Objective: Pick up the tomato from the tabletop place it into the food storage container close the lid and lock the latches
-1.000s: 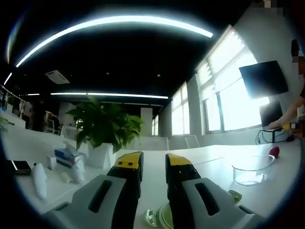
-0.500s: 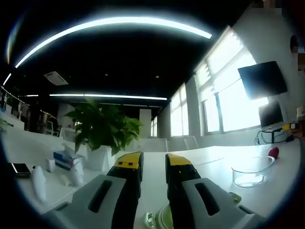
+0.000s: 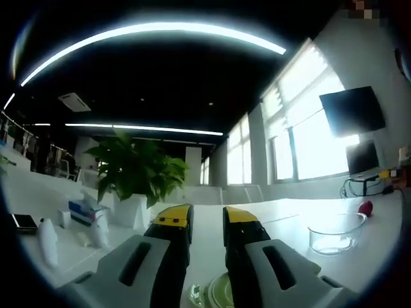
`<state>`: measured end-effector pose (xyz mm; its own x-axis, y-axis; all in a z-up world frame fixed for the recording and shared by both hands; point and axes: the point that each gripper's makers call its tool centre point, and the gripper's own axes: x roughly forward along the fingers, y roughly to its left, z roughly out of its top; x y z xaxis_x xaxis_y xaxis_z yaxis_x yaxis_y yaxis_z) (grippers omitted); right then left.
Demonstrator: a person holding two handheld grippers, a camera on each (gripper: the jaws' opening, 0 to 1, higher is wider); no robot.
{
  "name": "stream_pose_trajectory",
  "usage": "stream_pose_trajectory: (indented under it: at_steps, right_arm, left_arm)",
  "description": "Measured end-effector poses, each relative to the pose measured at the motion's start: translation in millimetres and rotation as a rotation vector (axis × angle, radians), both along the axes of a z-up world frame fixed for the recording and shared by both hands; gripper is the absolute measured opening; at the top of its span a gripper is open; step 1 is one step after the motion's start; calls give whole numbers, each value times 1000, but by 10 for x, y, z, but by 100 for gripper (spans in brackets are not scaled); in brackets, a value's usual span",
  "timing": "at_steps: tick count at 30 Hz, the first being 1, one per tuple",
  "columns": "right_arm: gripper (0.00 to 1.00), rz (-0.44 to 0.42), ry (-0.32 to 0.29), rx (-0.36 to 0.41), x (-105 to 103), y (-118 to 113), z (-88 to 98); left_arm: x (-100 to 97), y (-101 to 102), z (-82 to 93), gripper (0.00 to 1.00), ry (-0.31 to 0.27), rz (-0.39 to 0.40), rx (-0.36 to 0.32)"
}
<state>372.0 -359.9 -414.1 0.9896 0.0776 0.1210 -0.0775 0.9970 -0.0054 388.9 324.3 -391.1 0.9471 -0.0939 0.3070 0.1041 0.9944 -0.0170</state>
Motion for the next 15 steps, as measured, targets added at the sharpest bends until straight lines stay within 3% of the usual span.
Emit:
stream_pose_trajectory:
  at_steps: [15]
  right_arm:
    - [41, -3, -7, -10, -125, -48, 39]
  left_arm:
    - [68, -170, 97, 19, -14, -51, -12]
